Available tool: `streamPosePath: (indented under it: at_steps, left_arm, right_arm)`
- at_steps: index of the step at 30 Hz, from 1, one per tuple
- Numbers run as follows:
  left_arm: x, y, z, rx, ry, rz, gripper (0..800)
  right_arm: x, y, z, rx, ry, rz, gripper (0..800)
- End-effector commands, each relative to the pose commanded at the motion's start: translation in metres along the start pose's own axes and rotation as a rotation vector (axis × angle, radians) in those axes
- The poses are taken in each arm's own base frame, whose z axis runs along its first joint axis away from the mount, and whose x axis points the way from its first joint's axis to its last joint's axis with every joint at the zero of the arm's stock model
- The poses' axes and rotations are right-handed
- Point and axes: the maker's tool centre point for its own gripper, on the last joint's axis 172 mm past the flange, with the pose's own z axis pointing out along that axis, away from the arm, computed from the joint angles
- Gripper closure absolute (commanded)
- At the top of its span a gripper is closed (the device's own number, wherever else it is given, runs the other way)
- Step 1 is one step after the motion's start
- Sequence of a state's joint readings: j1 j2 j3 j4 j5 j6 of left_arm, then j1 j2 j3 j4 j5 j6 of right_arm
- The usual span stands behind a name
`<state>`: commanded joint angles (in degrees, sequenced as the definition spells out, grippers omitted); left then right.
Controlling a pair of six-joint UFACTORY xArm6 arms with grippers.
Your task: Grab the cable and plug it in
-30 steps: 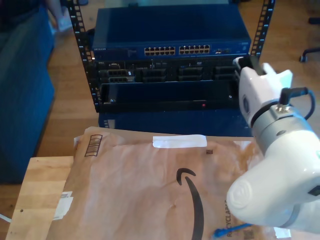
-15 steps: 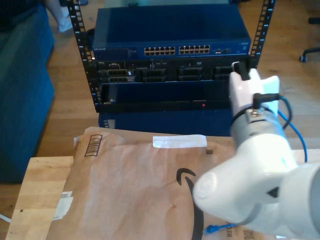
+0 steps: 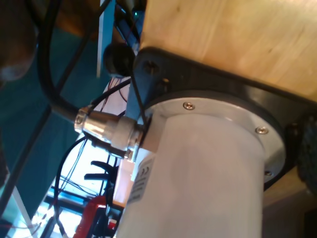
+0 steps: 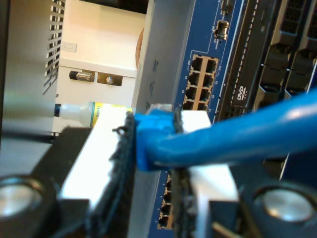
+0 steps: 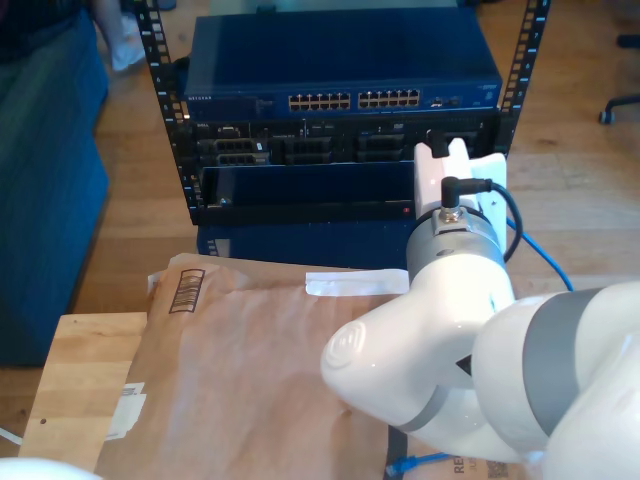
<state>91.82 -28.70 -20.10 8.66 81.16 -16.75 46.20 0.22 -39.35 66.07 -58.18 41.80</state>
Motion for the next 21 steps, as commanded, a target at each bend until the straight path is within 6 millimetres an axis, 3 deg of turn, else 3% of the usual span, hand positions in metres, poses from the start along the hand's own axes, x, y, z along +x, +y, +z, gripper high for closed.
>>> streamPosePath:
  at_steps: [8,11,14,21]
  left_arm:
    - [0.002,-0.005,0.005,-0.031,0.047,0.063,0]
    - [-0.001,-0.002,0.031,-0.033,0.037,0.079,0]
    - [0.008,-0.004,0.034,-0.061,0.067,0.065,0]
    - [0.017,0.011,0.071,-0.081,0.094,0.125,0]
  right_arm:
    - [0.002,0.003,0.0,-0.009,0.006,0.005,798]
    - [0.002,0.003,0.0,-0.009,0.006,0.006,798]
    - [0.002,0.001,0.0,-0.006,0.006,0.01,798]
    - [0.002,0.002,0.0,-0.008,0.006,0.008,798]
